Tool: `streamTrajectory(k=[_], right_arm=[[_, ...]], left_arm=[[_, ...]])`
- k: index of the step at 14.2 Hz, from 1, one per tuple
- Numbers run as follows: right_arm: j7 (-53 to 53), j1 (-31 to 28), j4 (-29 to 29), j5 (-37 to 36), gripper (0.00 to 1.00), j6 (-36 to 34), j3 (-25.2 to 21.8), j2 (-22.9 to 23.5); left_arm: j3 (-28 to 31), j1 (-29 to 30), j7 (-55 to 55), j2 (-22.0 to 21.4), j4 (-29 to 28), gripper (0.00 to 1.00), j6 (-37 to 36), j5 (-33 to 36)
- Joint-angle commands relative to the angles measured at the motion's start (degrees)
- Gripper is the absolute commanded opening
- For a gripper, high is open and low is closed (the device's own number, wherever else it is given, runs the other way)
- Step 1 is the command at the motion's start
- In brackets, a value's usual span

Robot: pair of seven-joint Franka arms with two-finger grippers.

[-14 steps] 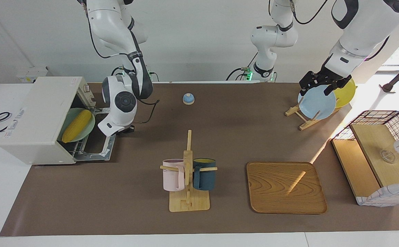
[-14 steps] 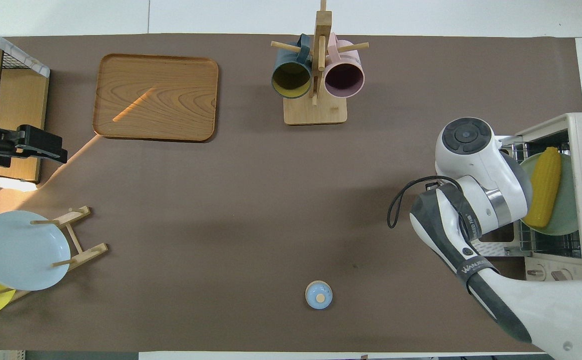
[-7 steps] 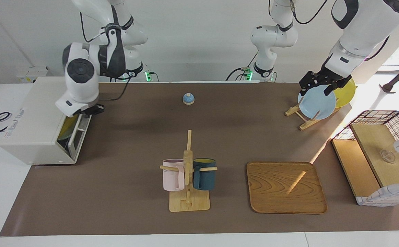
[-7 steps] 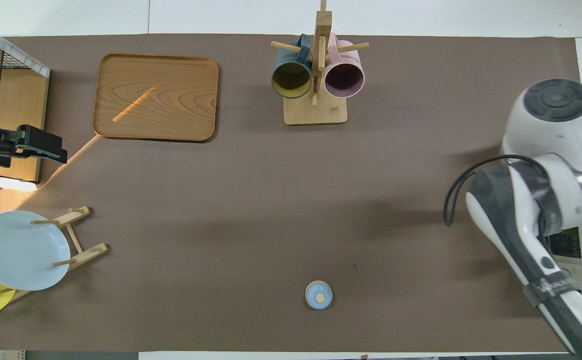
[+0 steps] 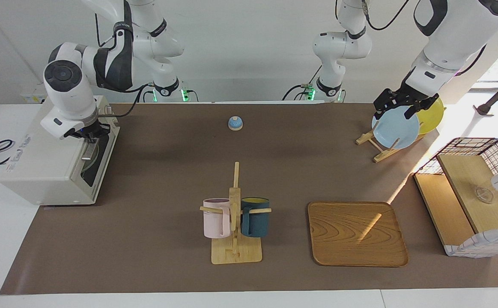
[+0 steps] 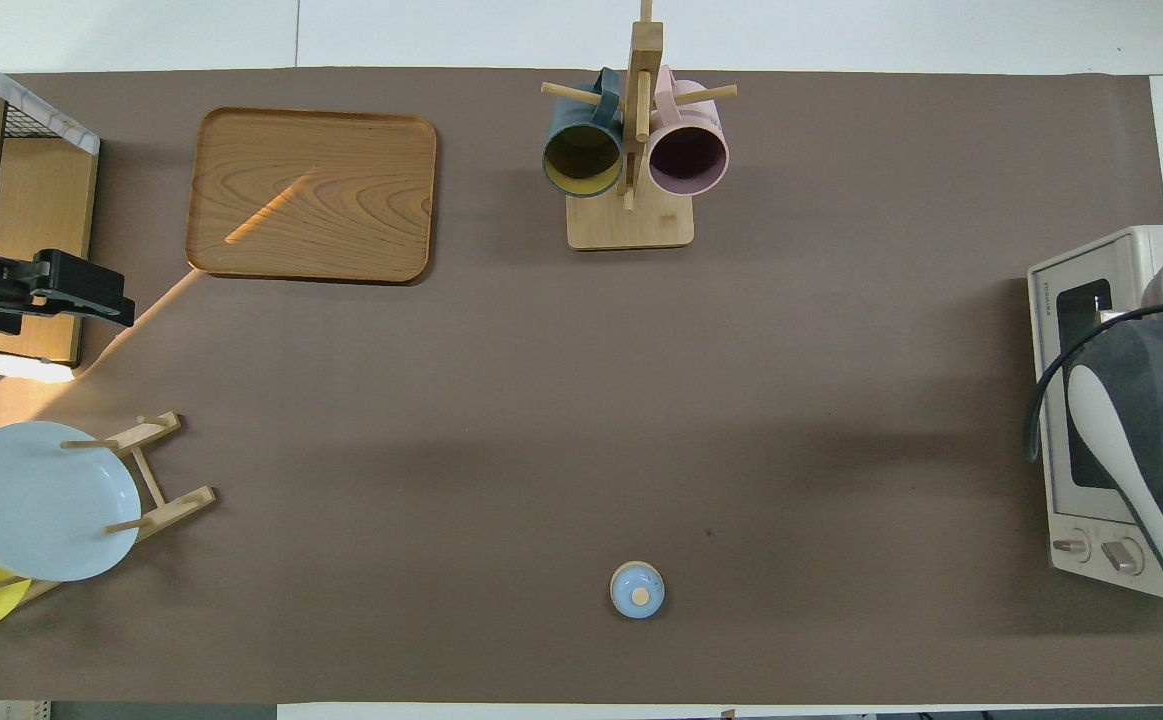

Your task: Put corn in oven

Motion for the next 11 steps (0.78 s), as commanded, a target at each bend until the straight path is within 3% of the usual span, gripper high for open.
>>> streamTrajectory(k=[1, 2, 4, 5, 6, 7, 8, 9, 11], right_arm=[[-2.16, -1.15, 8.94, 7.49, 0.24, -7.96, 0.27, -0.86], [-2.16, -1.15, 11.67, 8.91, 0.25, -10.08, 0.36, -0.95], [-2.16, -1.23, 16.16, 13.64, 0.37, -13.17, 0.36, -1.04], [-2.07, -1.15, 17.48, 15.41, 0.47, -14.48, 0.36, -1.13], [-1.98, -1.06, 18.54, 16.21, 0.64, -15.63, 0.54, -1.30], [-1.72, -0.71, 19.42, 16.39, 0.73, -16.51, 0.71, -1.31], [-1.63, -0.53, 20.30, 16.22, 0.94, -17.56, 0.89, -1.22], [-1.63, -0.62, 20.31, 16.39, 1.00, -17.83, 0.80, -1.22], [-1.45, -0.71, 20.48, 16.92, 1.00, -17.57, 0.80, -1.04]], left_arm=[[-0.20, 0.20, 0.25, -1.34, -1.52, 1.00, 0.54, 1.38], [-0.12, 0.20, 0.25, -1.34, -1.52, 1.00, 0.45, 1.38], [-0.12, 0.20, 0.25, -1.34, -1.52, 1.00, 0.45, 1.38], [-0.12, 0.20, 0.25, -1.34, -1.52, 1.00, 0.45, 1.38], [-0.12, 0.20, 0.25, -1.34, -1.52, 1.00, 0.45, 1.38], [-0.12, 0.20, 0.25, -1.34, -1.60, 1.00, 0.54, 1.38], [-0.12, 0.20, 0.25, -1.34, -1.52, 1.00, 0.45, 1.38], [-0.12, 0.20, 0.25, -1.34, -1.52, 1.00, 0.45, 1.38], [-0.12, 0.20, 0.25, -1.34, -1.52, 1.00, 0.45, 1.38]])
